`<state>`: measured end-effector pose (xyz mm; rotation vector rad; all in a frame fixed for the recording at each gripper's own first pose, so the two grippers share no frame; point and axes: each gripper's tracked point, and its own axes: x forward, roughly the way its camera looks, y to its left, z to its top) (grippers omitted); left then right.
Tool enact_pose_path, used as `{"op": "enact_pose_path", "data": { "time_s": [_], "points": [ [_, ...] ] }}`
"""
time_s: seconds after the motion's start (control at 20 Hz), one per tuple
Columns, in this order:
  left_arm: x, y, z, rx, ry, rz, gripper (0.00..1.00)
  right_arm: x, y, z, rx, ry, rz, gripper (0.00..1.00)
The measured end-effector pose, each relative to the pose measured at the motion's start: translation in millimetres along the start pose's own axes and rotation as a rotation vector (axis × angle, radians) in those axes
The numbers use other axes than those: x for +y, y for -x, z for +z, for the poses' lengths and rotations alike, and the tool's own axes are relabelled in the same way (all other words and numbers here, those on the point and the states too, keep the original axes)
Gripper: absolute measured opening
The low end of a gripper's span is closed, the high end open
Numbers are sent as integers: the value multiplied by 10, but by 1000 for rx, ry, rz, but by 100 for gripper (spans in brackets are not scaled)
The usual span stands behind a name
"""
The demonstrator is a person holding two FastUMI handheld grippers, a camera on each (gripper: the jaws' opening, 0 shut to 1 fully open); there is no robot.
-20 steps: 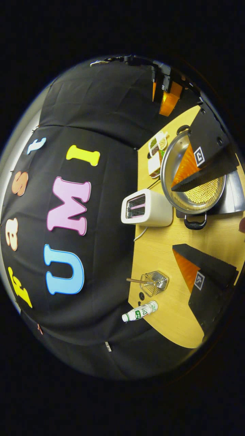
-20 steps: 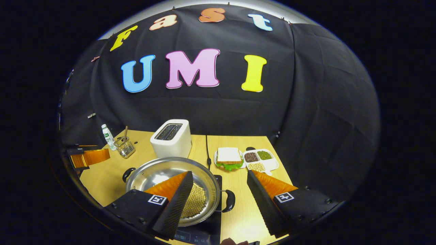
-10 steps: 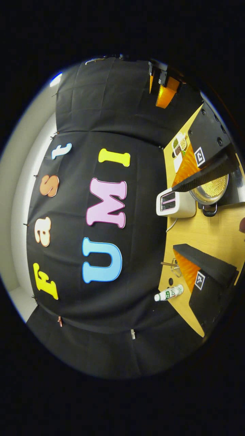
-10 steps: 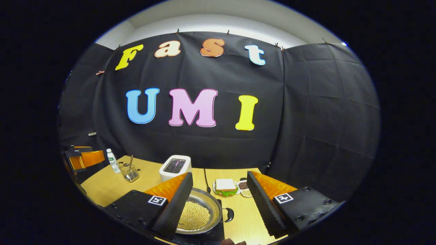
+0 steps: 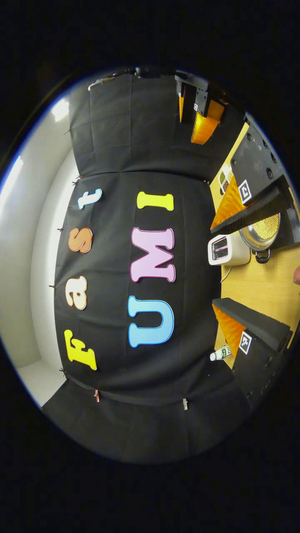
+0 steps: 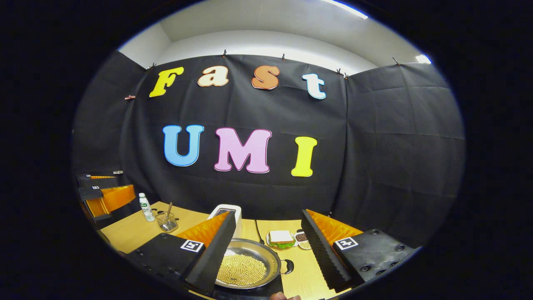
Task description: First push the handle of the pot to place it horizontally, then grasp the pot with both hands and set it on the induction cooktop.
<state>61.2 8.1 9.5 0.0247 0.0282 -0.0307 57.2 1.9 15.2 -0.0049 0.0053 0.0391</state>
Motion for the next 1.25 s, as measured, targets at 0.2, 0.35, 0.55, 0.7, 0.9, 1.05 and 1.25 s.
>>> {"op": "enact_pose_path", "data": {
  "time_s": [0.2,0.35,0.55,0.7,0.9,1.05,1.25],
  "points": [
    [-15,23,11,-1,-14,-11,95,53,52,13,5,-10,6,100],
    [-39,35,14,5,-14,-22,95,38,65,-12,17,-22,2,97],
    [-54,29,-3,13,-13,-32,95,5,69,-16,21,-26,-6,97],
    [-60,17,-18,16,-15,-36,95,-2,69,-40,28,-20,-8,97],
    [-56,9,-48,26,-10,-33,95,39,67,-54,33,-15,3,97],
    [-32,-5,-63,32,-2,-28,95,52,57,-53,35,-12,6,97],
    [-20,-12,-52,29,-6,-23,95,71,47,-63,37,-4,11,97]
  ]
}}
